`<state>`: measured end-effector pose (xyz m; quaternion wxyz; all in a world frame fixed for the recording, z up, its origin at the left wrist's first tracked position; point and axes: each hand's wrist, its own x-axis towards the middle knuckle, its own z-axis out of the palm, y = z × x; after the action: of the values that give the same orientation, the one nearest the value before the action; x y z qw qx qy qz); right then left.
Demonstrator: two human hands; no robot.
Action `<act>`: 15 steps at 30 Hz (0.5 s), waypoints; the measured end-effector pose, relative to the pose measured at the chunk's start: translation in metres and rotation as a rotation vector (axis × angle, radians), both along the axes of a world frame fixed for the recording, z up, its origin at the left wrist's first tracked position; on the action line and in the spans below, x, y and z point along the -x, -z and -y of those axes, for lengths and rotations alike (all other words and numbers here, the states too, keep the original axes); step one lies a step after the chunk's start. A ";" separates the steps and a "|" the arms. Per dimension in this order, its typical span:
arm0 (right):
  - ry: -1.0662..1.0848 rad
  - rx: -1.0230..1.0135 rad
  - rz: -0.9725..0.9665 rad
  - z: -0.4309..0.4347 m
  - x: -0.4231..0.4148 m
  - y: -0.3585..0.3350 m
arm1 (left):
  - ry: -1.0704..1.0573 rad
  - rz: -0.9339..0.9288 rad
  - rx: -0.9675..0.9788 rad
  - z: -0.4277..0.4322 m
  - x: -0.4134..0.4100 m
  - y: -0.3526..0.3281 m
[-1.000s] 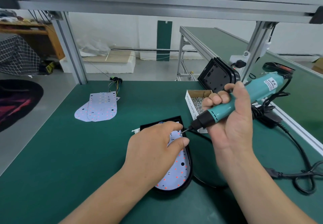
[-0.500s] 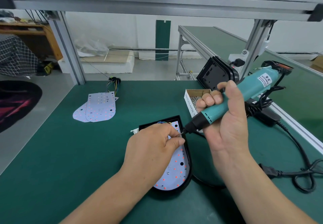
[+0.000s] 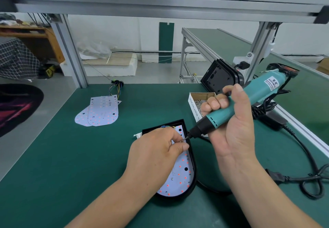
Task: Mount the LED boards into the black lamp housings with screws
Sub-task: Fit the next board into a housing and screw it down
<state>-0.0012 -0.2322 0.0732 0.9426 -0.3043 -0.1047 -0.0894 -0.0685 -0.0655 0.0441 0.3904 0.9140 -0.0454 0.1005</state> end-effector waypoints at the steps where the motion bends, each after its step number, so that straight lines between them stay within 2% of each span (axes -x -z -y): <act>1: 0.000 0.006 0.003 0.000 0.000 0.000 | 0.001 0.000 -0.013 0.000 0.000 0.000; 7: 0.036 0.085 0.042 -0.004 0.002 0.000 | -0.012 -0.006 -0.022 0.000 -0.001 0.002; 15: 0.017 0.051 0.023 -0.001 0.000 0.000 | -0.025 -0.017 0.031 0.000 0.001 -0.001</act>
<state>-0.0016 -0.2311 0.0729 0.9325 -0.3278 -0.1150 -0.0984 -0.0695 -0.0659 0.0449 0.4035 0.9092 -0.0288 0.0982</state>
